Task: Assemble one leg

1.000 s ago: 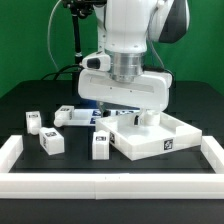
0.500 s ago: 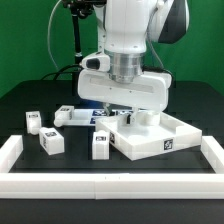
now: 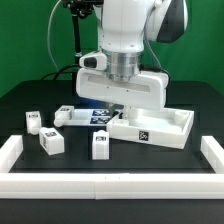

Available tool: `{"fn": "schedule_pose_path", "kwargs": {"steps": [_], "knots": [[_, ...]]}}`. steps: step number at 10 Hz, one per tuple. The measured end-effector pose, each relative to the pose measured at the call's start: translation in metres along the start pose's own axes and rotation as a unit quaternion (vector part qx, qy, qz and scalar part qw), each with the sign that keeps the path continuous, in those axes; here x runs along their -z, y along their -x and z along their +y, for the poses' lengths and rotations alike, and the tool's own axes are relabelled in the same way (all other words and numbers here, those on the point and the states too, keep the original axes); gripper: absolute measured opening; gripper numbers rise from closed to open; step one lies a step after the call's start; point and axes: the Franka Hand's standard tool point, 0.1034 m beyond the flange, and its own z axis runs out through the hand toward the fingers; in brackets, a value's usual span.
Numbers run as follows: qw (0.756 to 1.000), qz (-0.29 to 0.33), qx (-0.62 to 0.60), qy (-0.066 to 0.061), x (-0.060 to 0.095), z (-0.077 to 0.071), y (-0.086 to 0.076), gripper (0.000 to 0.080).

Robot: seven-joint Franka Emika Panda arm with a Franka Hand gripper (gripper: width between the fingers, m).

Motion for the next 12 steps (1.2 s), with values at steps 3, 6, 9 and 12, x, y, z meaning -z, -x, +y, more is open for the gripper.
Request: {"fn": "schedule_pose_path", "kwargs": {"steps": [3, 6, 9, 12], "knots": [[0.995, -0.022, -0.095, -0.022, 0.009, 0.007, 0.000, 0.0065], [0.988, -0.042, -0.144, -0.045, 0.016, 0.021, -0.007, 0.0057], [0.988, -0.043, -0.143, -0.045, 0.015, 0.021, -0.006, 0.0057], [0.970, -0.056, -0.235, -0.036, 0.012, 0.022, -0.005, 0.0057]]}}
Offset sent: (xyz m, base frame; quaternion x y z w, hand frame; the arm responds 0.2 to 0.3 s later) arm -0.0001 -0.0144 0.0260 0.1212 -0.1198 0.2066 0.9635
